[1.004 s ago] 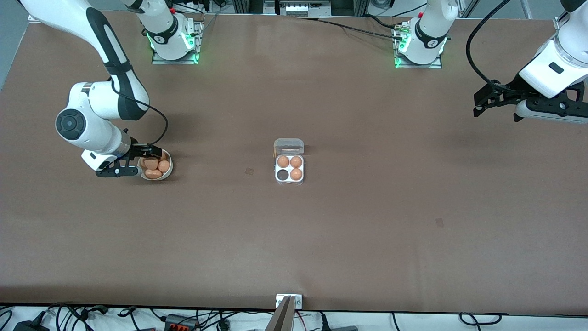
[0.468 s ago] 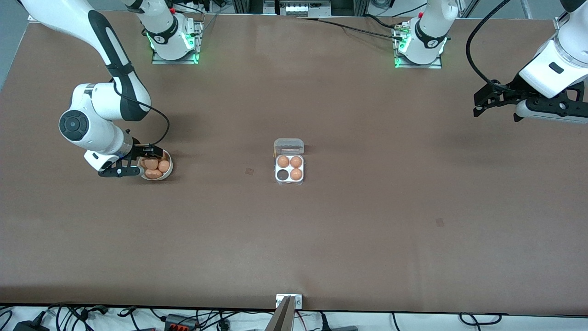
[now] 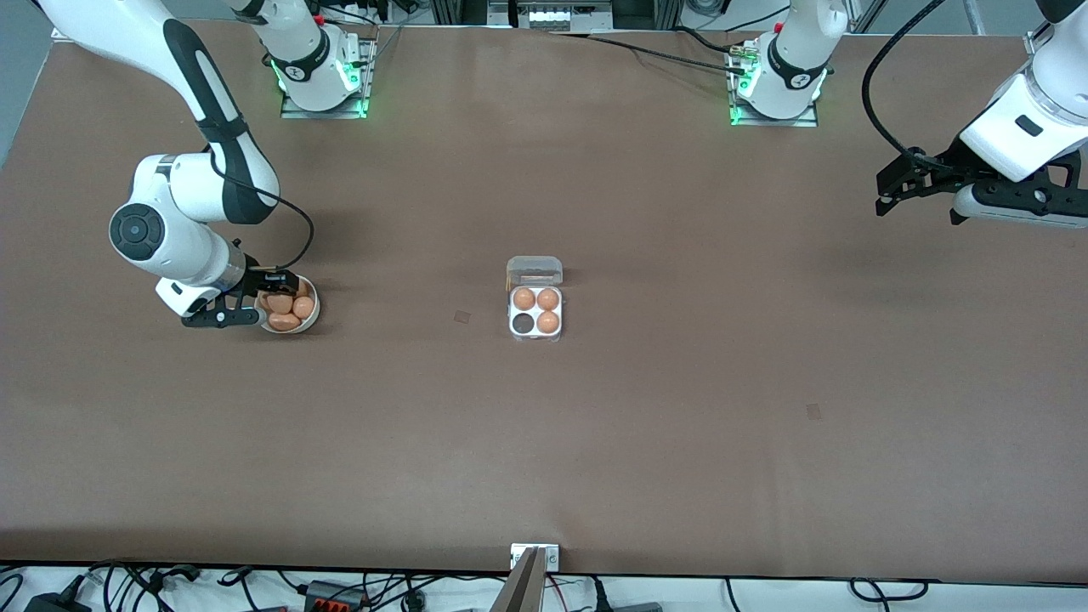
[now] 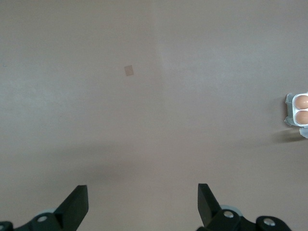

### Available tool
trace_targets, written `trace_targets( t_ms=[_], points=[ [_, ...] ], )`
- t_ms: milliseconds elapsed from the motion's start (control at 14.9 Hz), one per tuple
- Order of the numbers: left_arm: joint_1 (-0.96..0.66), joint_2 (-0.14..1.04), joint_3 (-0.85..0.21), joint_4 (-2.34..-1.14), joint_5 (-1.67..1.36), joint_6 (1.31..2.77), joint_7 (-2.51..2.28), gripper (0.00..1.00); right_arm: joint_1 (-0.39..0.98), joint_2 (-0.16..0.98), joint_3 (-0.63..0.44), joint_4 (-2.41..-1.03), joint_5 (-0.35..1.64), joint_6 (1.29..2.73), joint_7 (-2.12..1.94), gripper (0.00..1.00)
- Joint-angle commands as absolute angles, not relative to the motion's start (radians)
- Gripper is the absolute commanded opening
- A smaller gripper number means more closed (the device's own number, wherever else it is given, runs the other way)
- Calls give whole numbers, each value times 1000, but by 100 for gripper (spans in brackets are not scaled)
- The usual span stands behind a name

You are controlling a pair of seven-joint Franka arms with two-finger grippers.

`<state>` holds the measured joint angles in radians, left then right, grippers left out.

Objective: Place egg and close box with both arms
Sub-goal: 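Lower the right gripper and close it on one brown egg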

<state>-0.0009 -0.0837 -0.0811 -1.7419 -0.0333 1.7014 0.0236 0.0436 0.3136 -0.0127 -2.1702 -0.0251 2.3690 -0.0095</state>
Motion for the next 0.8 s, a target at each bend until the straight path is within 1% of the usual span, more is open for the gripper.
trace_targets(
  t_ms=[0,201,335,468,535,602,736],
  points=[
    [3,-71,-86,-1707,-25,1675,37,100,46,308,-12,-2180,-35,2382,-11,59],
    [3,-71,-87,-1709,-25,1675,37,100,58,308,-12,-2180,-35,2381,-9,42],
    [3,-71,-87,-1709,-25,1675,37,100,61,308,-12,-2178,-35,2379,-9,37],
    [3,-71,-87,-1709,-25,1675,37,100,61,308,-12,-2178,-35,2379,-6,37],
    [3,-71,-87,-1709,-25,1675,37,100,61,307,-12,-2178,-35,2376,-6,40],
    [3,-71,-87,-1709,-25,1675,37,100,63,307,-12,-2178,-35,2376,-6,40],
    [3,-71,-87,-1709,-25,1675,37,100,61,307,-12,-2178,-35,2376,-6,46]
  ],
)
